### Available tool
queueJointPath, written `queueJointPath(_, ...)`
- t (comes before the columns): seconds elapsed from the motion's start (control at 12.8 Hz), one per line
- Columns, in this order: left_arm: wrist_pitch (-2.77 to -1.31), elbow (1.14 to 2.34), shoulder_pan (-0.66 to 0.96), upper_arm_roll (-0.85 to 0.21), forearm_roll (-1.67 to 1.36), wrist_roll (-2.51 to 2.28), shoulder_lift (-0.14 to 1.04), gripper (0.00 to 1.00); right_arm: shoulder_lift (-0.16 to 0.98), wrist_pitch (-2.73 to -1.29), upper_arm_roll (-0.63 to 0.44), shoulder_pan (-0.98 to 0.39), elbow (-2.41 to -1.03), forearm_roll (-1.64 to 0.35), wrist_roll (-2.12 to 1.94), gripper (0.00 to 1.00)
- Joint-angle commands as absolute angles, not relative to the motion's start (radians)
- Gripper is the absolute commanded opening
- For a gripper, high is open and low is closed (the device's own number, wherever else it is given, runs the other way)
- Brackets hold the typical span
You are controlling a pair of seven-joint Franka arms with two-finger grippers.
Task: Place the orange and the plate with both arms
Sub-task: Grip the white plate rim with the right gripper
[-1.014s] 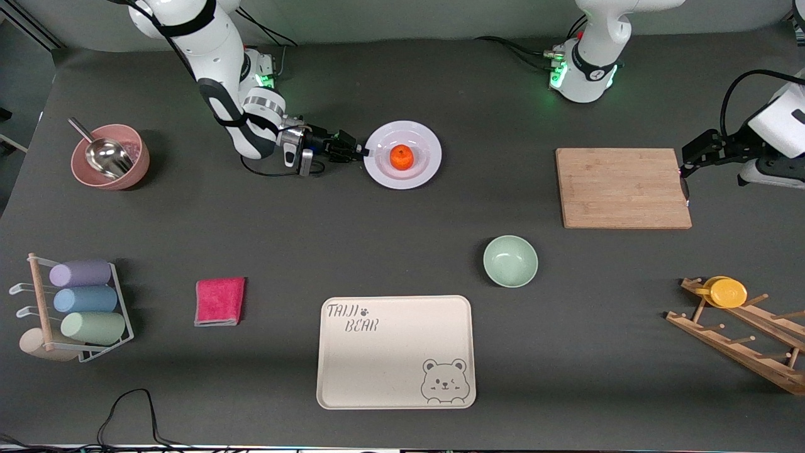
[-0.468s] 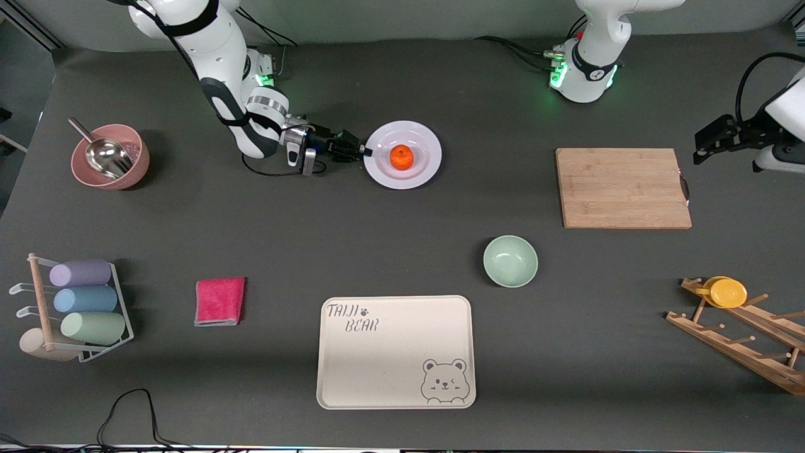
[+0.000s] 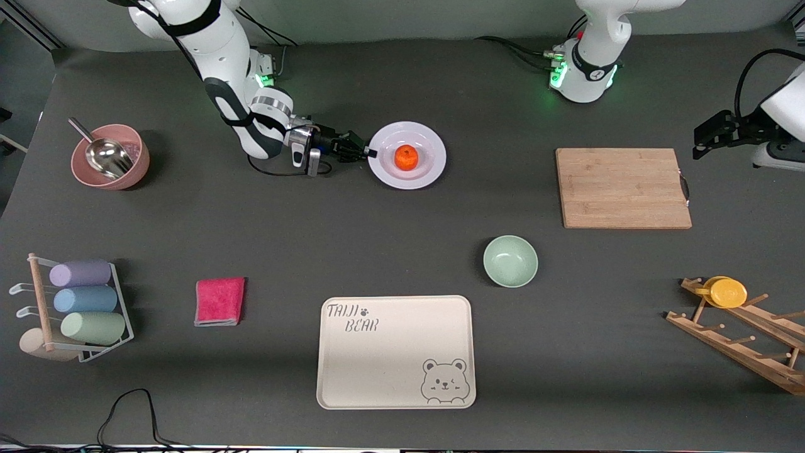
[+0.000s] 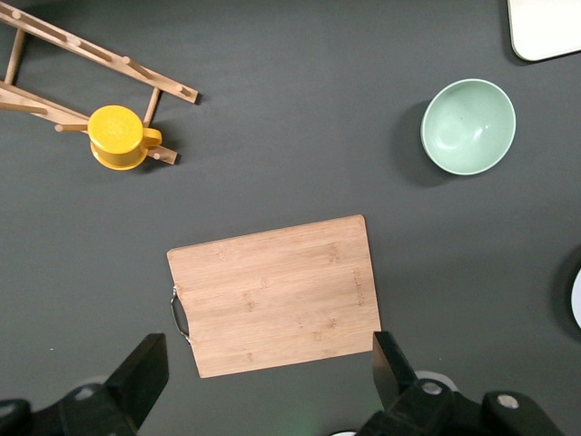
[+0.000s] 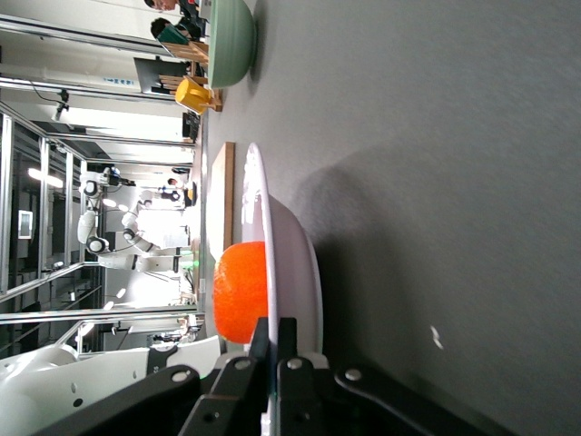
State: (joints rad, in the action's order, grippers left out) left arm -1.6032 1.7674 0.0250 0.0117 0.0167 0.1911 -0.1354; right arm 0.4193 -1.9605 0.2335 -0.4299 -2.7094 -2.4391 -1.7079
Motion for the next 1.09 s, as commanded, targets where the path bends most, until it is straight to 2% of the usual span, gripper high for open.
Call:
queueJointPath(0.0, -1.585, 1.759, 0.041, -0.017, 0.072, 0.190, -0.138, 1.00, 0.353, -1.937, 0.239, -0.396, -2.710, -2.464, -1.704, 0.00)
queueJointPath(0.55, -1.603, 1.761, 0.043, -0.018, 0.080, 0.190, -0.120, 1.00, -0.035, -1.959, 0.239, -0.325, -2.787, -2.312, -1.308, 0.00)
queueJointPath(0.78, -1.603, 1.761, 0.044, -0.018, 0.081, 0.190, -0.120, 1.00, -0.191, -2.026, 0.236, -0.263, -2.780, -2.113, -1.058, 0.00)
queueJointPath(1.01, -1.605, 1.759, 0.043, -0.017, 0.083, 0.192, -0.118, 1.00, -0.195, -2.028, 0.230, -0.215, -2.740, -2.019, -0.997, 0.00)
